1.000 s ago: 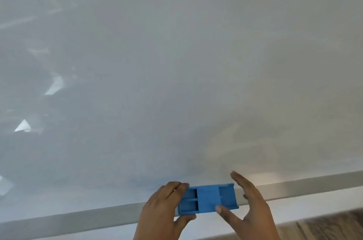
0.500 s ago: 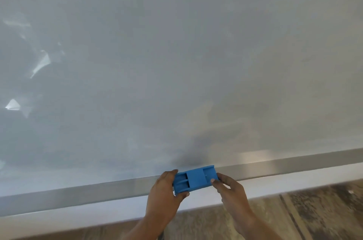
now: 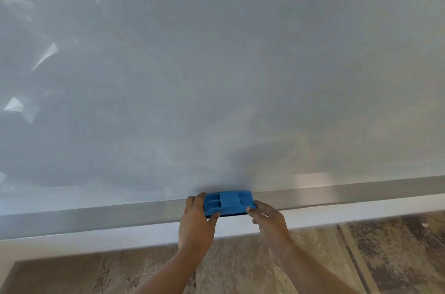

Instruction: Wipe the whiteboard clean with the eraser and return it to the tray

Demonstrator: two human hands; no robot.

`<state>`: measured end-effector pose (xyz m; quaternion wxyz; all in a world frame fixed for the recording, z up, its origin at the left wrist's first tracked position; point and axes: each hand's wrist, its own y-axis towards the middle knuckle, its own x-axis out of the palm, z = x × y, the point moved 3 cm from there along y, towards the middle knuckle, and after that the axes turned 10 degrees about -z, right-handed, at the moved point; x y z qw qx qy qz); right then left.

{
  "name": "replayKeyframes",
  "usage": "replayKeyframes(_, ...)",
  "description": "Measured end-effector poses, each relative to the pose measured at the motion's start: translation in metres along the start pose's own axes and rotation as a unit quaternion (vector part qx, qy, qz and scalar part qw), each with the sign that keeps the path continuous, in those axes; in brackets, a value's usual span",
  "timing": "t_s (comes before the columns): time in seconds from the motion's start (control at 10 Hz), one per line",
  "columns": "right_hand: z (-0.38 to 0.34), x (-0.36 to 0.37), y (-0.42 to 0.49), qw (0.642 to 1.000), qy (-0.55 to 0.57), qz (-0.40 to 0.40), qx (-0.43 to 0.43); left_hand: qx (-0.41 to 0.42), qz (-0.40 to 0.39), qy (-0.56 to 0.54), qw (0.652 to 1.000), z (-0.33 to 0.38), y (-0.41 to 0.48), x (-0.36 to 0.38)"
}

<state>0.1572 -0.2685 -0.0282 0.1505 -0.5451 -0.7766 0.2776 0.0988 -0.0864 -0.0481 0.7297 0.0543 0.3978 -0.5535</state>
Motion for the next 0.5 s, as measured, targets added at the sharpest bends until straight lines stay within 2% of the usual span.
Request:
replayKeyframes(0.1,0.003,-0.003,0.002,1.0,-0.017,0.001,-0.002,0.003,0.006,0.035,0.999,0.003,-0.002,0.001)
replayKeyframes(0.2,0.007,-0.003,0.002,0.998,-0.056,-0.011,-0.001,0.027,-0.01,0.126,0.992,0.0,-0.008,0.003)
replayKeyframes(0.4,0.008,-0.002,0.001,0.989,-0.144,-0.014,-0.013,0.052,-0.074,0.242,0.966,-0.007,-0.017,0.0)
replayKeyframes(0.5,0.008,-0.001,-0.007,0.99,-0.143,0.003,-0.021,0.083,-0.131,0.281,0.947,-0.01,-0.033,-0.006)
